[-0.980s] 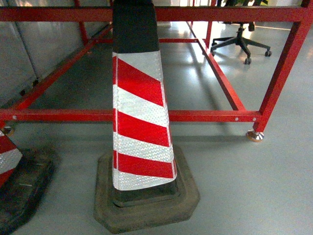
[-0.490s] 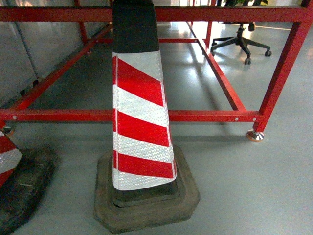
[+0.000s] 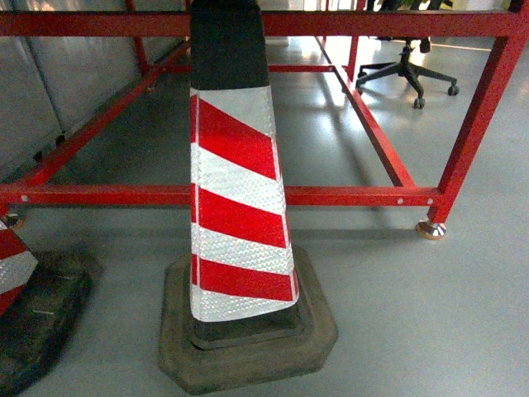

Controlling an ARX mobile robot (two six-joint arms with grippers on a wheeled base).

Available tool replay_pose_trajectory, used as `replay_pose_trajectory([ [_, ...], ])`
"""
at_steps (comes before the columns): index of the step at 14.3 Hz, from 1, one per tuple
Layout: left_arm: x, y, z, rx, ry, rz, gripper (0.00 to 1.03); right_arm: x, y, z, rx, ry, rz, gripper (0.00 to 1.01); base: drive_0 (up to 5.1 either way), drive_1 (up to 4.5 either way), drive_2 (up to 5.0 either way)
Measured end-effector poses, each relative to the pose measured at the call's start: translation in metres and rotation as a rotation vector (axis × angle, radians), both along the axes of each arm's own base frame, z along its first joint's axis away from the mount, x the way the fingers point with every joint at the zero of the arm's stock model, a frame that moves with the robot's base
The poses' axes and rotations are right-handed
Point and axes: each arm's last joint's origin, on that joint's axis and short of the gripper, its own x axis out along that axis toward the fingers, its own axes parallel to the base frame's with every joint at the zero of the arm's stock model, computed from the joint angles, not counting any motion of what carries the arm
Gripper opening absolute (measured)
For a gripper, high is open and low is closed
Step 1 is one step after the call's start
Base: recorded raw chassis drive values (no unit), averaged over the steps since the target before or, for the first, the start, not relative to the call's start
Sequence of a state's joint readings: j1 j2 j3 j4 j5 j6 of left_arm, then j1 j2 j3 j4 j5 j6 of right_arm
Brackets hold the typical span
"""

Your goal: Pick blue part to blue bin on bottom shelf

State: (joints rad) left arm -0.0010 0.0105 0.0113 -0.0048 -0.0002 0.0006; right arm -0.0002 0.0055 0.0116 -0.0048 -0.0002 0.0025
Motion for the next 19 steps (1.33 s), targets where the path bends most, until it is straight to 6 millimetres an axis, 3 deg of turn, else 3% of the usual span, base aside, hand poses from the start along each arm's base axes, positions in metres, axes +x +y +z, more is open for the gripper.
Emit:
replay_pose_trajectory([
  [19,0.0,0.0,0.0,0.0,0.0,0.0,0.98,0.0,0.0,-0.0001,-0.001,0.001,0.001,0.98,0.0,0.0,0.0],
])
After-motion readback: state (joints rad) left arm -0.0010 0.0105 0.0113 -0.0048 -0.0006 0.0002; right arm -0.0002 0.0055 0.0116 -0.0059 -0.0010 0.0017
